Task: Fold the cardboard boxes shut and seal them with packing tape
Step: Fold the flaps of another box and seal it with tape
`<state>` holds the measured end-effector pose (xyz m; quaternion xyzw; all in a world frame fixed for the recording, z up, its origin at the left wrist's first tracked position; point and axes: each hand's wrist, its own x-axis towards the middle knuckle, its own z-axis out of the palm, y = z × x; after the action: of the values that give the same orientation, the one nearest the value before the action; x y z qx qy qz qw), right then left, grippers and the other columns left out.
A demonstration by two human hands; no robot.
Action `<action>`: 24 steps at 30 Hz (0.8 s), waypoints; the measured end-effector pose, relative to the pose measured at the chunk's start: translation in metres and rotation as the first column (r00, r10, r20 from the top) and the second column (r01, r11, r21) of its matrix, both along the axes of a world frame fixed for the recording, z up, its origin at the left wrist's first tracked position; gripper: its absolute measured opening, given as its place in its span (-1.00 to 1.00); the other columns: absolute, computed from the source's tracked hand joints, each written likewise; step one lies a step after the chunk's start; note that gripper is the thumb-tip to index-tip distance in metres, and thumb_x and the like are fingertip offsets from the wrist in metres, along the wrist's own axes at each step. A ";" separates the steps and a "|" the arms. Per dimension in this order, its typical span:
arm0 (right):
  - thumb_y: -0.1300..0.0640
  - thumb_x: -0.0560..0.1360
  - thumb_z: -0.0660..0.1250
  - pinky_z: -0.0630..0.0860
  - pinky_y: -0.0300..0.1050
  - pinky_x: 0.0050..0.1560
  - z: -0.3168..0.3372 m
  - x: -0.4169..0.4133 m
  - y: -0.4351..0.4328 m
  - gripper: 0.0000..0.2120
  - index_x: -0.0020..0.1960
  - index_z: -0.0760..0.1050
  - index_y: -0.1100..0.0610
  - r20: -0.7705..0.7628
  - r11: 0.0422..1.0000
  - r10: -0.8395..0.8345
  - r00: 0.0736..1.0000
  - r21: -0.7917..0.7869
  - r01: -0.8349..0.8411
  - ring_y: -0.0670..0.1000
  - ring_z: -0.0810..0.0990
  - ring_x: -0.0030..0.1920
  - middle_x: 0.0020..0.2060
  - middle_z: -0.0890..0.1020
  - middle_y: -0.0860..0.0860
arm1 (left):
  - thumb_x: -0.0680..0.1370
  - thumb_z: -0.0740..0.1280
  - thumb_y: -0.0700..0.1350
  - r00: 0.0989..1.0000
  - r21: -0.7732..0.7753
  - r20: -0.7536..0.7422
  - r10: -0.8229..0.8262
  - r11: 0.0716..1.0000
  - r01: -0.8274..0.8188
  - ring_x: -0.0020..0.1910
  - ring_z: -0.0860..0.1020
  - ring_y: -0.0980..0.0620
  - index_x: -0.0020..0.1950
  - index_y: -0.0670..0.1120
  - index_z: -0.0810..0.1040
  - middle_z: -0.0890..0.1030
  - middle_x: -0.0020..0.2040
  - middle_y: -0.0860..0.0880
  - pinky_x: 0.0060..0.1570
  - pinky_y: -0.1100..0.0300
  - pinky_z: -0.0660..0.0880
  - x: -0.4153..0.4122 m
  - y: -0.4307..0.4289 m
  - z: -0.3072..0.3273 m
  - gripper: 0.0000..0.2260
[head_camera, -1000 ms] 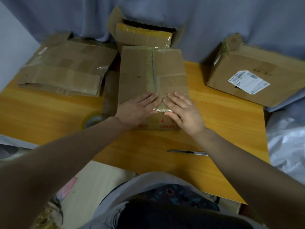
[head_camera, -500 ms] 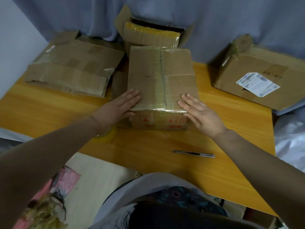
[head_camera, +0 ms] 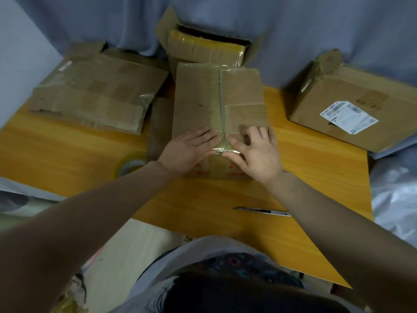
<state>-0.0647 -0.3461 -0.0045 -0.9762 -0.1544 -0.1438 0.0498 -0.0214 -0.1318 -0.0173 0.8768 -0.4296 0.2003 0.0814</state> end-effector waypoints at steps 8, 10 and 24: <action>0.03 0.56 0.20 0.33 0.15 0.34 -0.012 -0.009 -0.032 -0.62 0.35 0.46 0.08 -0.129 0.938 0.234 0.964 0.290 -0.189 0.22 0.37 0.36 0.31 0.45 0.20 | 0.66 0.00 0.11 0.991 0.064 -0.075 0.108 0.993 -0.104 0.35 0.44 -0.07 0.39 -0.01 0.36 0.51 0.34 -0.04 0.38 -0.22 0.19 -0.003 0.029 -0.013 -0.61; 0.00 0.51 0.28 0.28 0.10 0.38 -0.005 -0.011 -0.027 -0.60 0.32 0.49 0.05 -0.176 0.901 0.196 0.965 0.420 -0.107 0.17 0.33 0.39 0.34 0.43 0.13 | 0.64 -0.02 0.17 0.979 -0.020 -0.172 0.106 0.994 -0.111 0.43 0.32 -0.06 0.45 -0.02 0.29 0.43 0.41 -0.07 0.41 -0.24 0.12 -0.008 0.030 -0.009 -0.54; -0.05 0.64 0.06 0.33 -0.17 0.21 0.008 -0.002 0.004 -0.48 0.55 0.06 0.07 -0.479 0.553 -0.329 0.814 0.600 0.577 0.11 0.36 0.37 0.41 0.37 0.10 | 0.64 0.11 0.07 0.244 -0.239 -0.970 -0.012 -0.155 -0.959 0.29 0.44 -0.04 0.43 -0.09 0.35 0.47 0.31 -0.05 0.22 0.18 0.38 -0.036 -0.031 0.018 -0.59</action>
<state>-0.0666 -0.3419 0.0031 -0.8899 0.1857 -0.0444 0.4144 -0.0572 -0.1625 0.0011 0.6782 0.3411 0.0447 0.6494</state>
